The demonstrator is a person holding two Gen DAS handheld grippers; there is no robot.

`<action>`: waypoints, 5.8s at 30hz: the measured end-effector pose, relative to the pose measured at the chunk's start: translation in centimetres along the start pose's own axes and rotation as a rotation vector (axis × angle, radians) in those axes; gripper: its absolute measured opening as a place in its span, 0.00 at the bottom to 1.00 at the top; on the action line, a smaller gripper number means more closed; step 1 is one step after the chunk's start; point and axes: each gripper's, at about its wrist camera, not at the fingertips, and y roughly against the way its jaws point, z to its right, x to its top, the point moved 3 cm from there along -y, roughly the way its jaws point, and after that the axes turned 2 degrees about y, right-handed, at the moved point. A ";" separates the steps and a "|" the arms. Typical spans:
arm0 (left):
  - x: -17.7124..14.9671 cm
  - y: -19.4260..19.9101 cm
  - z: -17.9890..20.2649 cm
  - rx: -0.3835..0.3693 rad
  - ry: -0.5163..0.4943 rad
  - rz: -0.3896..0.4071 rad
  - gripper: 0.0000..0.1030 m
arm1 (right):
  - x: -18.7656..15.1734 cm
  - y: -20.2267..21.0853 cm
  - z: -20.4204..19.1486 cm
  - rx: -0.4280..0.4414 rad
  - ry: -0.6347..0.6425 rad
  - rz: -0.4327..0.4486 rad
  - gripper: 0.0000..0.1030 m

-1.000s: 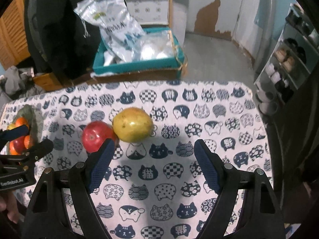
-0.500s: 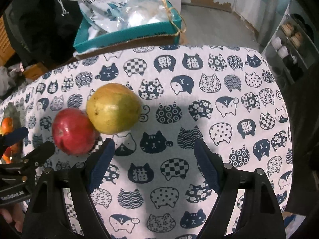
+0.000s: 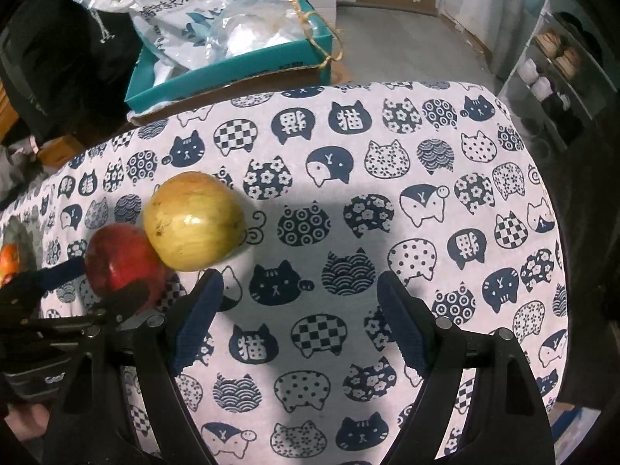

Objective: Organize fruits
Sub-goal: 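Grasp the red apple with the left tool while the right tool grasps the yellow pear, then lift the red apple and yellow pear and carry them over the green bowl, then lower the apple and pear into the green bowl and open both tools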

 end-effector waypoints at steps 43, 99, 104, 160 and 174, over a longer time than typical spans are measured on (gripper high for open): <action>0.1 2.0 -8.8 0.026 0.112 0.063 0.73 | 4.2 -6.9 -8.9 0.100 0.125 -0.072 0.81; -5.3 23.8 -12.4 0.053 0.151 0.459 0.73 | 0.6 16.6 -12.8 0.145 0.235 0.412 0.80; -6.2 26.0 -13.4 0.075 0.155 0.508 0.73 | 0.2 19.1 -14.1 0.161 0.270 0.463 0.80; -13.0 14.4 -31.1 0.132 0.443 0.216 0.73 | 0.5 6.7 -37.3 0.371 0.493 0.187 0.80; -13.5 11.8 -31.2 0.093 0.443 0.112 0.74 | 0.3 1.9 -38.5 0.360 0.493 0.089 0.80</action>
